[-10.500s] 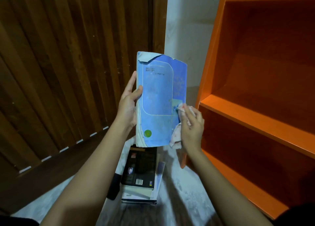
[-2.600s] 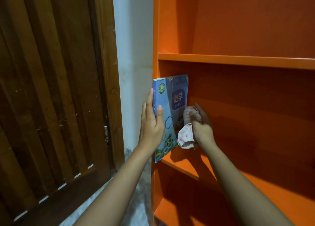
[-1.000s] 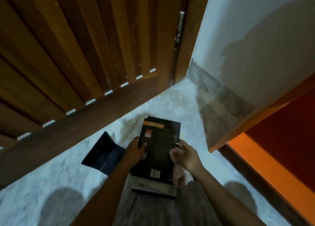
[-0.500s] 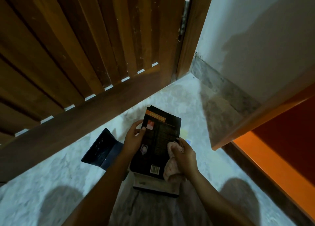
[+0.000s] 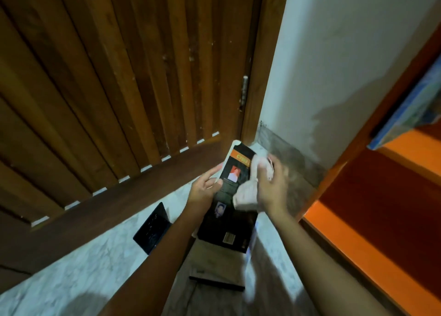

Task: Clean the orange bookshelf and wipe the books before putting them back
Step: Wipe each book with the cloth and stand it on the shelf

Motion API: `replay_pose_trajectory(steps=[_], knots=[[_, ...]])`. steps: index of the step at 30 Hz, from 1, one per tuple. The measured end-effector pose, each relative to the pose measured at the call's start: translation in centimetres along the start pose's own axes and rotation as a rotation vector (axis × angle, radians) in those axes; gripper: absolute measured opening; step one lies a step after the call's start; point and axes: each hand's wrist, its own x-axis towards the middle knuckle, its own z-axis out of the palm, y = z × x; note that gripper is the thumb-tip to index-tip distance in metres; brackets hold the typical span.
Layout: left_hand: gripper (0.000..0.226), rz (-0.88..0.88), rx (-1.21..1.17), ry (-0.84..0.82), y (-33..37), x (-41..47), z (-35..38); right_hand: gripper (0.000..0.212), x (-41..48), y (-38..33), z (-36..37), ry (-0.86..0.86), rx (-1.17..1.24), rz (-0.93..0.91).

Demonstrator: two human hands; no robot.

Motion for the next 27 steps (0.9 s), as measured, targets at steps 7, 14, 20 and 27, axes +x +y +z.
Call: replay_pose_trajectory(steps=[7, 14, 20, 27], knots=[[0.039, 0.185, -0.234, -0.098, 8.9, -5.3, 2.9, 0.028, 1.3, -11.0, -5.1, 0.096, -0.021, -0.41], [0.04, 0.231, -0.379, -0.193, 13.7, -8.9, 3.7, 0.029, 1.1, -12.1, -10.7, 0.392, 0.035, -0.236], [0.038, 0.25, -0.405, -0.118, 15.1, -9.8, 6.7, 0.029, -4.6, -16.9, -7.5, 0.161, -0.017, -0.725], [0.037, 0.298, -0.475, -0.1, 16.6, -11.6, 4.2, 0.024, -3.1, -14.8, -10.7, 0.353, 0.101, -0.321]])
